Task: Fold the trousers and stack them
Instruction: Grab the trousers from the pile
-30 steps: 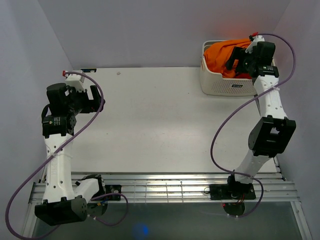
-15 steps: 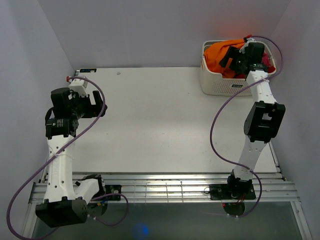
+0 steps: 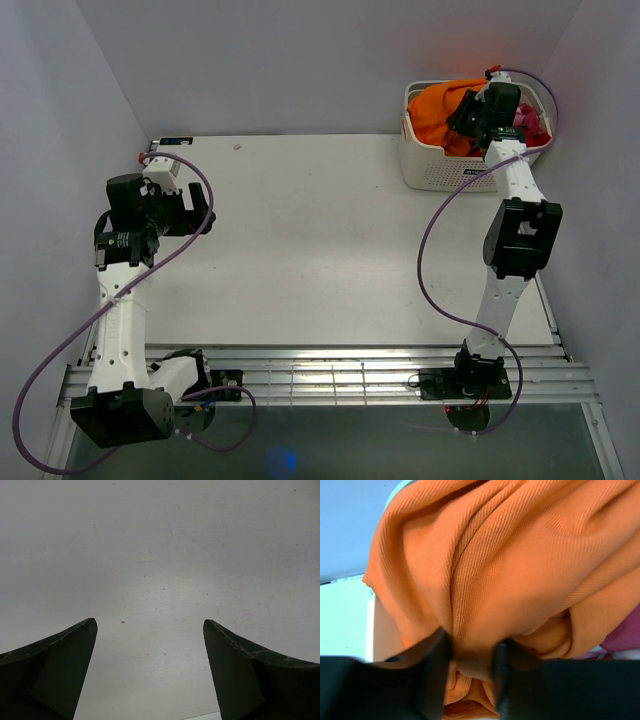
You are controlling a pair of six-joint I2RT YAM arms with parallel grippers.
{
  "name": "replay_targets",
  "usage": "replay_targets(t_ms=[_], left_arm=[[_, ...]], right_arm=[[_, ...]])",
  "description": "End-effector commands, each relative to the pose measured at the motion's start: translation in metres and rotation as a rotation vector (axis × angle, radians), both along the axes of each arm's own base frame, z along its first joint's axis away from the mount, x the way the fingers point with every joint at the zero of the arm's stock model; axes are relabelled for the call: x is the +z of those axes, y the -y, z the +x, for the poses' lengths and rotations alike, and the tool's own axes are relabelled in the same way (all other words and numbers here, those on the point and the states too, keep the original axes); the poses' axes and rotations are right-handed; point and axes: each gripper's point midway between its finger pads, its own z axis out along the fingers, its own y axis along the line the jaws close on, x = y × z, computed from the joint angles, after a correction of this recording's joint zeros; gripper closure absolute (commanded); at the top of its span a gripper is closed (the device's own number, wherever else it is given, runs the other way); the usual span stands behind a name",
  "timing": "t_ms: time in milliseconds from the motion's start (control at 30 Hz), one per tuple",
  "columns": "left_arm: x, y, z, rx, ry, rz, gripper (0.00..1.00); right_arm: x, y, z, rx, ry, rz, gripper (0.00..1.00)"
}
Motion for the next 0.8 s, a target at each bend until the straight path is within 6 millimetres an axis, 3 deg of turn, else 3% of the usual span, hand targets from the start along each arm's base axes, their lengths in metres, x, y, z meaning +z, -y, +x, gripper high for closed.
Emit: replay_targets(t_ms=[0, 67, 100, 200, 233, 300, 333, 600, 767], left_arm=[[0.015, 0.003, -0.004, -0.024, 0.052, 0.011, 0.02], [0.018, 0.003, -0.005, -0.021, 0.058, 0.008, 0.02], [0.018, 0.005, -0.006, -0.024, 0.058, -0.006, 0.02], [0.019, 0.011, -0.009, -0.048, 0.059, -0.027, 0.02], [0.019, 0.014, -0.010, -0.060, 0.059, -0.037, 0.02], [0.017, 0.015, -0.012, -0.058, 0.056, -0.051, 0.02], [0.017, 0.017, -0.013, -0.050, 0.051, -0.072, 0.02], [0.028, 0.022, -0.012, -0.046, 0.078, -0.117, 0.02], [0.048, 0.026, -0.013, -0.048, 0.146, -0.141, 0.02]], right_arm=[[0.065, 0.006, 0.012, -0.030, 0.179, -0.038, 0.70], [0.092, 0.004, 0.007, -0.013, 0.234, -0.042, 0.88], [0.113, 0.002, 0.005, -0.003, 0.277, -0.042, 0.92], [0.161, -0.004, -0.009, 0.029, 0.381, -0.043, 0.92], [0.190, -0.006, -0.019, 0.036, 0.450, -0.046, 0.92], [0.213, -0.010, -0.029, 0.054, 0.514, -0.049, 0.92], [0.238, -0.011, -0.041, 0.057, 0.576, -0.054, 0.92], [0.328, -0.020, -0.099, 0.080, 0.792, -0.060, 0.92], [0.390, -0.029, -0.157, 0.112, 0.943, -0.076, 0.92]])
